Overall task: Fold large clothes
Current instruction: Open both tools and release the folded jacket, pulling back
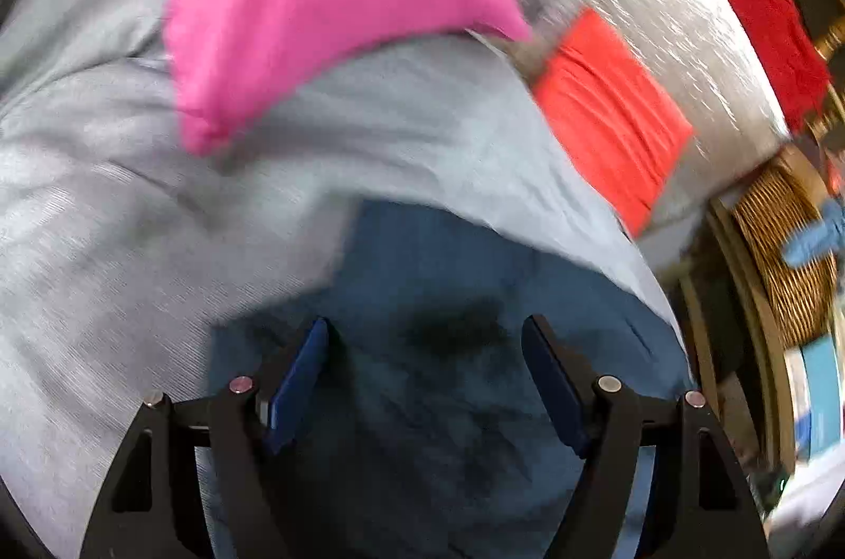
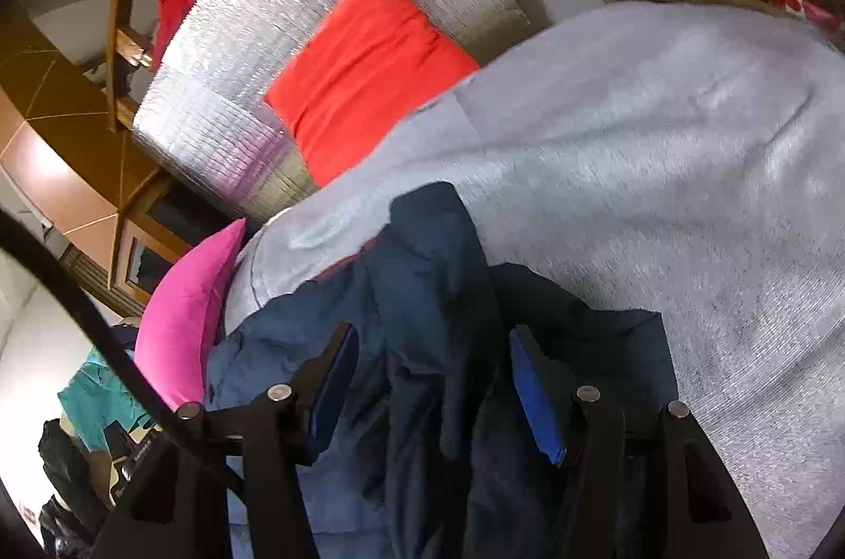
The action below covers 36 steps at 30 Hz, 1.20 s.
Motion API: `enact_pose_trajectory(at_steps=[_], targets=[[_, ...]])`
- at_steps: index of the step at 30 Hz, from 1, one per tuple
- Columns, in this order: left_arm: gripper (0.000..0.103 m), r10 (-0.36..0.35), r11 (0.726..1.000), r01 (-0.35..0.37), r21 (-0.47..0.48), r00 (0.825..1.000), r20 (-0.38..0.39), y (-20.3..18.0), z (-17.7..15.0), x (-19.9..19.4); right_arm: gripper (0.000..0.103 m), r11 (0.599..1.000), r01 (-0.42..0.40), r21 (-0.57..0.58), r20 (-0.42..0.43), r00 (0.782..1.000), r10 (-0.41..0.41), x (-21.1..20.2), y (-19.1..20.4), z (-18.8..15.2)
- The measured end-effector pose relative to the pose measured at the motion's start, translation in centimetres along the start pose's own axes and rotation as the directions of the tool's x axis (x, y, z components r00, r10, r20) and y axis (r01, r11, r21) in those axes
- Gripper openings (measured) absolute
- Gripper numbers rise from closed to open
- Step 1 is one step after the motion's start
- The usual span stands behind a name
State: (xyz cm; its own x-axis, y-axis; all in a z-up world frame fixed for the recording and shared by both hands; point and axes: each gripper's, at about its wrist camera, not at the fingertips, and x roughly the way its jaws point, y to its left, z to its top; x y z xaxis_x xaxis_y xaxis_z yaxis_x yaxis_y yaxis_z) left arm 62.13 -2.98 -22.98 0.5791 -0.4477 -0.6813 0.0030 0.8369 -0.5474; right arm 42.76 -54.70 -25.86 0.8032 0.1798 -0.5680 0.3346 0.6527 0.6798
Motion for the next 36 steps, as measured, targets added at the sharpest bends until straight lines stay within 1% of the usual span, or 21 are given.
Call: enact_pose_trajectory(at_steps=[1, 2, 3, 5, 7, 8, 9, 10, 12, 13, 14, 16, 17, 19, 20, 22, 24, 27, 30, 34, 36], targets=[[0.076, 0.068, 0.997, -0.068, -0.021, 0.998, 0.001, 0.8, 0.4, -0.1, 0.062, 1.0, 0.0, 0.002, -0.006, 1.0, 0.0, 0.2, -0.1, 0.1], [0.076, 0.052, 0.998, -0.053, -0.047, 0.999, -0.009, 1.5, 0.7, -0.3, 0.062, 1.0, 0.001, 0.002, -0.004, 1.0, -0.001, 0.2, 0.0, 0.2], [0.076, 0.016, 0.997, -0.017, -0.074, 1.0, -0.017, 2.1, 0.7, -0.6, 0.062, 1.0, -0.006, 0.003, 0.01, 1.0, 0.006, -0.2, 0.1, 0.3], [0.076, -0.005, 0.995, 0.003, -0.101, 1.0, -0.02, 2.3, 0.8, -1.7, 0.062, 0.999, -0.039, -0.024, 0.052, 0.998, 0.04, -1.2, 1.1, 0.7], [0.076, -0.023, 0.996, 0.022, -0.081, 1.0, -0.014, 1.7, 0.5, -3.1, 0.06, 0.995, -0.073, -0.075, 0.085, 0.993, 0.079, -2.2, 2.3, 0.8], [0.077, -0.035, 0.997, 0.034, -0.073, 0.999, -0.016, 1.1, 0.1, -3.9, 0.058, 0.989, -0.11, -0.103, 0.087, 0.989, 0.119, -2.7, 3.0, 0.8], [0.077, -0.043, 0.997, 0.041, -0.067, 0.999, -0.02, 0.6, 0.1, -4.1, 0.055, 0.983, -0.136, -0.121, 0.069, 0.987, 0.145, -2.8, 3.7, 0.6], [0.078, -0.049, 0.997, 0.048, -0.06, 0.999, -0.024, 0.3, -0.1, -4.6, 0.055, 0.98, -0.143, -0.137, 0.046, 0.987, 0.151, -2.7, 4.3, 0.3], [0.08, -0.04, 0.999, 0.039, -0.036, 0.998, -0.038, -0.6, -1.4, -5.5, 0.055, 0.981, -0.133, -0.139, -0.01, 0.991, 0.132, -1.8, 4.7, -0.3], [0.08, -0.021, 1.0, 0.02, -0.022, 0.999, -0.049, -1.0, -2.1, -5.7, 0.055, 0.984, -0.126, -0.126, -0.064, 0.991, 0.119, -0.9, 4.6, -0.6], [0.08, -0.002, 1.0, 0.001, -0.01, 0.998, -0.062, -1.2, -2.8, -5.8, 0.055, 0.99, -0.1, -0.101, -0.137, 0.987, 0.086, 0.6, 4.1, -1.1], [0.08, 0.038, 0.999, -0.039, -0.003, 0.996, -0.086, -1.1, -4.0, -5.5, 0.05, 0.996, -0.039, -0.075, -0.168, 0.985, 0.026, 1.8, 3.1, -1.8], [0.08, 0.057, 0.998, -0.057, -0.002, 0.994, -0.094, -0.8, -4.5, -5.4, 0.05, 0.997, -0.036, -0.068, -0.175, 0.984, 0.024, 2.0, 2.8, -2.0], [0.08, 0.089, 0.996, -0.088, 0.017, 0.99, -0.112, -0.5, -5.3, -5.0, 0.05, 0.998, -0.038, -0.056, -0.156, 0.987, 0.029, 0.9, 2.9, -1.9], [0.08, 0.102, 0.995, -0.099, 0.033, 0.989, -0.107, -0.6, -5.5, -5.2, 0.051, 0.997, -0.047, -0.055, -0.136, 0.99, 0.039, 0.1, 3.0, -1.9], [0.08, 0.127, 0.991, -0.122, 0.063, 0.987, -0.095, -1.1, -5.8, -5.8, 0.063, 0.996, -0.054, -0.075, -0.091, 0.995, 0.047, -1.8, 3.4, -1.9], [0.08, 0.147, 0.986, -0.139, 0.088, 0.986, -0.081, -1.6, -6.3, -6.7, 0.071, 0.994, -0.058, -0.095, -0.074, 0.996, 0.051, -3.3, 3.5, -2.1], [0.08, 0.155, 0.983, -0.146, 0.111, 0.985, -0.076, -2.0, -7.3, -8.2, 0.072, 0.995, -0.074, -0.073, -0.087, 0.994, 0.067, -5.6, 2.5, -2.6], [0.08, 0.167, 0.98, -0.159, 0.118, 0.984, -0.062, -2.0, -8.1, -10.1, 0.072, 0.995, -0.09, -0.034, -0.135, 0.987, 0.085, -7.4, 1.1, -3.3], [0.08, 0.173, 0.981, -0.167, 0.095, 0.984, -0.052, -0.8, -9.9, -12.1, 0.074, 0.994, -0.101, 0.046, -0.152, 0.983, 0.107, -9.9, -1.0, -4.0], [0.08, 0.17, 0.983, -0.166, 0.083, 0.984, -0.052, -0.2, -10.8, -13.1, 0.076, 0.993, -0.103, 0.065, -0.156, 0.981, 0.112, -11.3, -1.7, -5.1]])
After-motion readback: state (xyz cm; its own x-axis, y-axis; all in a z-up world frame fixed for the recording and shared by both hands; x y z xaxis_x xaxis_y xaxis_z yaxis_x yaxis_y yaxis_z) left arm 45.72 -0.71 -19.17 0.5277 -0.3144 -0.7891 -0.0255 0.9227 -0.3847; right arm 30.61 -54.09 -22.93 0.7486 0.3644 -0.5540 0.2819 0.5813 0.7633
